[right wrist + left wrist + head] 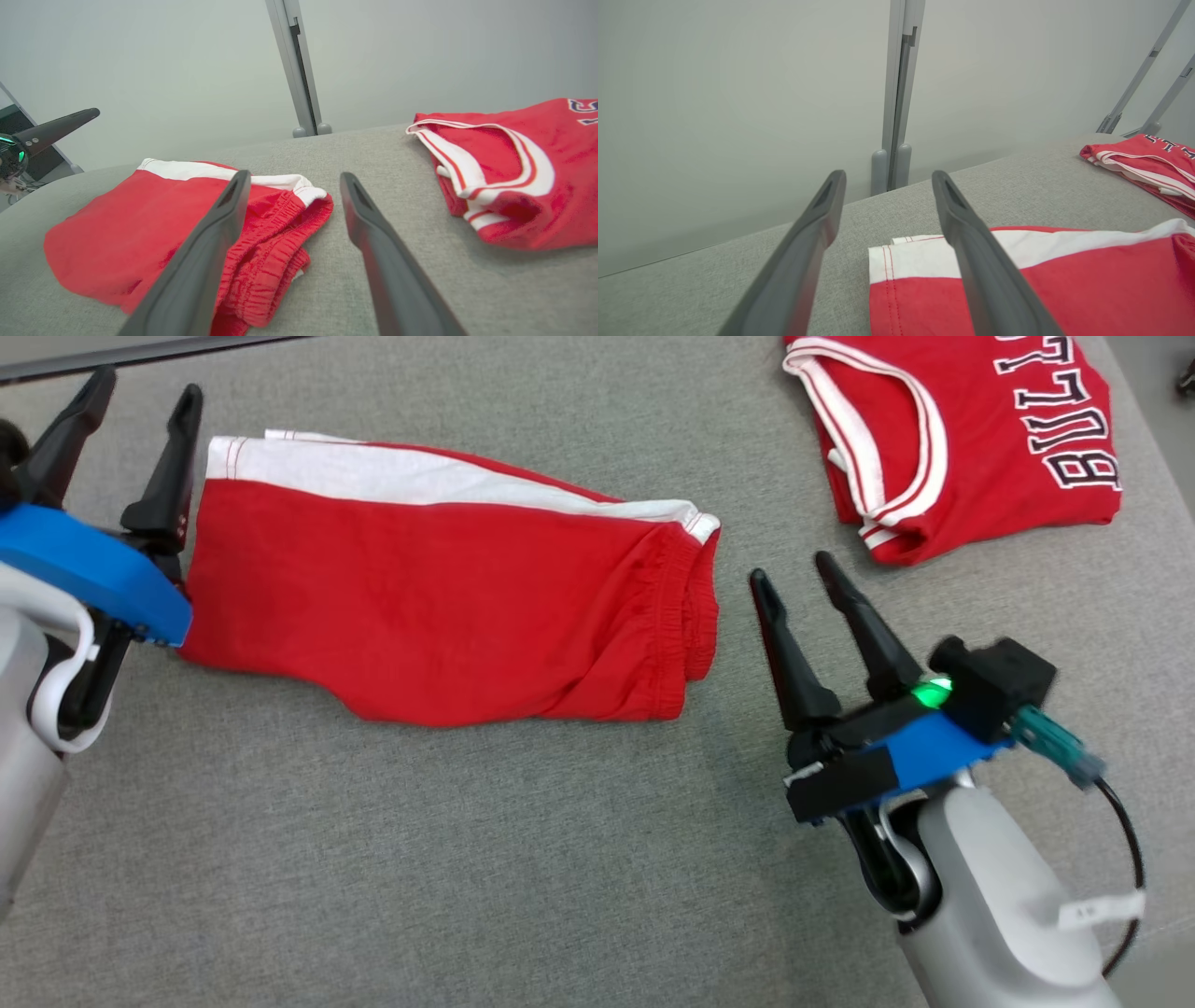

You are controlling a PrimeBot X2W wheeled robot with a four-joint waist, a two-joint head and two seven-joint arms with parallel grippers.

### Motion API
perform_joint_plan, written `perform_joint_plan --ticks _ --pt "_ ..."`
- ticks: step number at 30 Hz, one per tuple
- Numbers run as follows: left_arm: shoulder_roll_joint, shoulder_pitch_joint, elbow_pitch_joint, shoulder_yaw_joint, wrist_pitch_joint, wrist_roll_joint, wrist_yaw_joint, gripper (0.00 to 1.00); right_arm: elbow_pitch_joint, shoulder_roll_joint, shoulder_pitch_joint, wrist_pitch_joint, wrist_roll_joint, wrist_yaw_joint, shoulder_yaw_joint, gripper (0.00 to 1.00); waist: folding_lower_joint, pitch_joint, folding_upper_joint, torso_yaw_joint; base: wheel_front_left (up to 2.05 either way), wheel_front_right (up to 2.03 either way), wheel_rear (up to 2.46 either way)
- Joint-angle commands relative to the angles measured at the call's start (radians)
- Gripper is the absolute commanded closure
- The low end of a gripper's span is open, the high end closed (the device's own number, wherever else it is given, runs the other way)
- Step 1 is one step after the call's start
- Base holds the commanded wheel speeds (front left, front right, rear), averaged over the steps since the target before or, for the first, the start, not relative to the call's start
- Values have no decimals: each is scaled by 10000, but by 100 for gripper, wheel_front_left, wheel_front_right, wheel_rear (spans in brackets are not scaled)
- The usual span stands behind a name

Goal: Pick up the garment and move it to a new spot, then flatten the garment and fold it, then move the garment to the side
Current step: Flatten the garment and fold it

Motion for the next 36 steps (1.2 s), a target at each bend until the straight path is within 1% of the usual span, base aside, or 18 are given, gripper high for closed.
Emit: perform_joint_plan --ticks 1,7,12,19,24,27,32,36 --pt "101 148 -15 49 -91 -105 -9 0 -478 -63 378 -89 -343 5 -150 0 2 -134 0 -86 0 0 0" --pt "332 471 -49 -49 -177 -348 -9 0 -2114 53 1609 -173 -1307 5 -716 0 2 -263 0 -125 0 0 0" --pt "339 960 89 -265 -125 -721 -9 0 -2792 159 2363 -209 -1439 5 -884 0 2 -304 0 -217 0 0 0" --pt "210 1785 307 -617 53 -1268 -9 0 -2900 175 2595 -223 -1283 5 -785 0 2 -350 0 -332 0 0 0" --pt "51 1979 400 -876 577 -1634 -9 0 -2910 178 2476 -226 -1201 5 -809 0 2 -292 0 -289 0 0 0" --pt "19 1849 602 -966 809 -1683 -9 0 -2884 177 2386 -231 -1179 5 -788 0 2 -238 0 -283 0 0 0" --pt "-41 1689 1080 -1119 983 -1512 189 0 -2817 177 2288 -235 -1108 5 -726 0 2 -209 0 -337 0 0 0" --pt "-252 1760 1074 -1293 1369 -1658 103 0 -2780 177 2342 -238 -1080 5 -759 0 2 -246 0 -352 0 0 0"
